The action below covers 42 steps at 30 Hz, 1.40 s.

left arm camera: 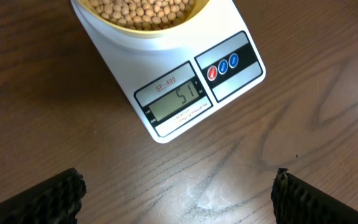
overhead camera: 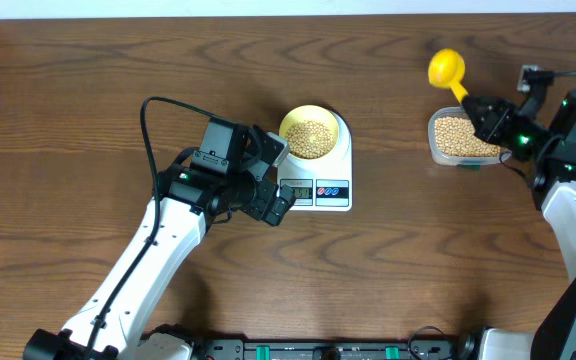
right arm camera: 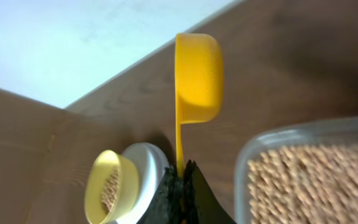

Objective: Scoop item into bowl and weigh 50g on scale
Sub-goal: 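Carry the empty scoop right back to the soybean tub, then dip the scoop into the soybeans and fill it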

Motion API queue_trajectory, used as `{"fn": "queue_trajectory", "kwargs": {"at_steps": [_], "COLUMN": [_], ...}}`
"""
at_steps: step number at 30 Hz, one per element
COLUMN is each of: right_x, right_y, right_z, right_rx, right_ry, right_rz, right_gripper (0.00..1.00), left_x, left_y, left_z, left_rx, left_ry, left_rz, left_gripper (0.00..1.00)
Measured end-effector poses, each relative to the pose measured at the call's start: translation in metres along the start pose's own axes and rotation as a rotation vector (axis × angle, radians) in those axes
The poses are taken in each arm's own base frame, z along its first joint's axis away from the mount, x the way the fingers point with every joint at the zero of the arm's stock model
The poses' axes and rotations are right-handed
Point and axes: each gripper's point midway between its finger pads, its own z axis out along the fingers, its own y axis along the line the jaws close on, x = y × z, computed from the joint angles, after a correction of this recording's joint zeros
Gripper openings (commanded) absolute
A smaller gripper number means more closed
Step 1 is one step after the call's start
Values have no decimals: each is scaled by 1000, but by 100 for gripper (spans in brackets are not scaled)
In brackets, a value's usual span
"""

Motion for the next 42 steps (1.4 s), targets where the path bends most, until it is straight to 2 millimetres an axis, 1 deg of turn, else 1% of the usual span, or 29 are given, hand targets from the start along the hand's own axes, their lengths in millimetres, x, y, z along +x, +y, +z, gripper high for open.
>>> {"fn": "queue_trajectory", "kwargs": {"at_steps": [4,9,14,19,21,26,31,35,38,40,42], "right_x": [10,10,7,14,18,30,32,38,46,49,48], "right_y": [-11,-10,-4,-2,-5,-23,-32,-39,-51,-55,-54], "right_z": [-2,-7,-26,-41,-42,-48,-51,-55,-61,-65,-65], "right_rx": [49,69,140,201,221,325,375,412,480,523,553], "right_ry": [31,31,8,17,31,64,85,127,185,210,219], "right_rz": [35,21,1,9,18,41,-51,-137,-225,-278,-333], "right_gripper": [1,1,1,1,1,1,1,1,1,1,1], "left_x": [0,0,0,0,0,0,0,0,0,0,0], "left_y": [0,0,0,0,0,0,0,0,0,0,0], "left_z": [0,0,0,0,0,0,0,0,0,0,0], "left_rx": [0,0,0,0,0,0,0,0,0,0,0], "left_ry": [0,0,-1,0,0,0,0,0,0,0,0], "left_rz": [0,0,0,0,0,0,0,0,0,0,0], "left_gripper": [98,98,98,98,98,98,98,98,98,98,98]}}
